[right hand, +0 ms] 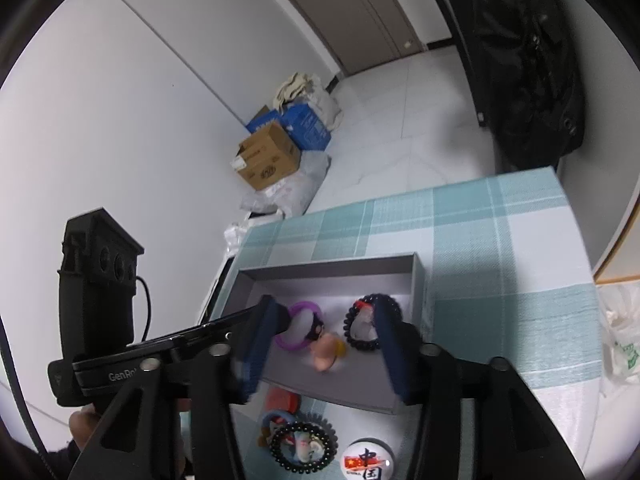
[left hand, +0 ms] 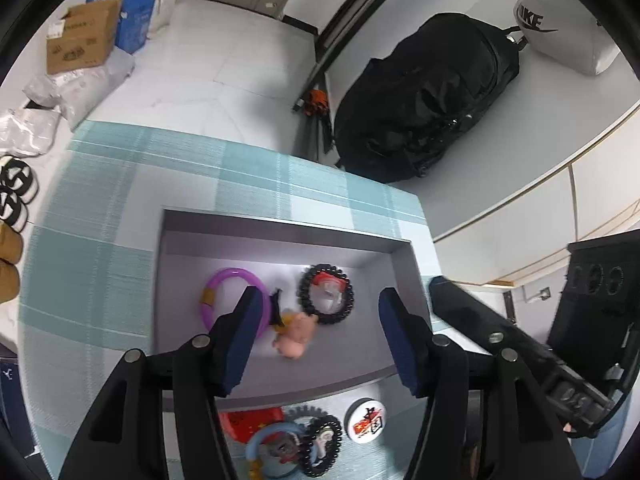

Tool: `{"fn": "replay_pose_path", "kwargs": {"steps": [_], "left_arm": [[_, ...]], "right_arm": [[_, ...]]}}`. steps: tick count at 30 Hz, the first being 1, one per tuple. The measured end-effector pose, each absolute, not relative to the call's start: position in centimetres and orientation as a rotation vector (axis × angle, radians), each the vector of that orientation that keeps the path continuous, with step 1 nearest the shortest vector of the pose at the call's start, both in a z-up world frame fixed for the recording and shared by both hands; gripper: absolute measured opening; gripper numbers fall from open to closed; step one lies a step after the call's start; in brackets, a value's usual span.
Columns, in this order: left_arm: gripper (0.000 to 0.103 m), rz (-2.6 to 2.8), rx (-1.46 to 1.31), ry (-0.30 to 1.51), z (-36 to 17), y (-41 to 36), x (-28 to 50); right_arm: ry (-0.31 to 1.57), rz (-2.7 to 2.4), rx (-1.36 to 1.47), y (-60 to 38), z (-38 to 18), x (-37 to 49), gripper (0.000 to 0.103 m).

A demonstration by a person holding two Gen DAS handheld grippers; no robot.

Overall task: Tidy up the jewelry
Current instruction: 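Lower the pig and trinket into the white box and open both tools, then grasp the black bead bracelet with the right tool while the left tool grasps the blue ring toy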

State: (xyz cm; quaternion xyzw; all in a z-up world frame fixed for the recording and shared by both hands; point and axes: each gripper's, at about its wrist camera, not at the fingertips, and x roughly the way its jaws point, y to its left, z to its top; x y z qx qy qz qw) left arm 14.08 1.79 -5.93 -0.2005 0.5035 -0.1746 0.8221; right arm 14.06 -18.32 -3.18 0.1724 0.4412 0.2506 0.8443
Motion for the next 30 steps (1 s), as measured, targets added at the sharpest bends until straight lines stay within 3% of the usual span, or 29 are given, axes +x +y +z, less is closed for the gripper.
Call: {"fn": "replay_pose_path", "kwargs": {"steps": [3,9,17,20,30], "left_arm": [[0.056,-0.33,-0.394,1.037,-5.5,2.3,13.4],[0.056,-0.234,-0.28,0.932,-4.0,3.1,10.9],[0.059,-0.183,-0.243,0.925,-4.3,3.2,7.9],[0.068,-0.172,-0.231,0.936,-4.9,3.2,6.6],[0.07,-0.169,-0.283,0.982,-6.4,4.2,4.6]], "right_arm": [[0.912,0.53,0.355,-18.7,-2.7,13.7,0.068],[0.862,0.539,0.325,-19.1,-1.7,12.3,0.079],[0.832,0.528,0.283,-19.5,-1.3,10.1,0.086],[0.826,0.531,0.262,-19.5,-1.2,9.3,0.087],[0.839,0.586,0.191,-18.8,-1.4,6.7,0.099]]}}
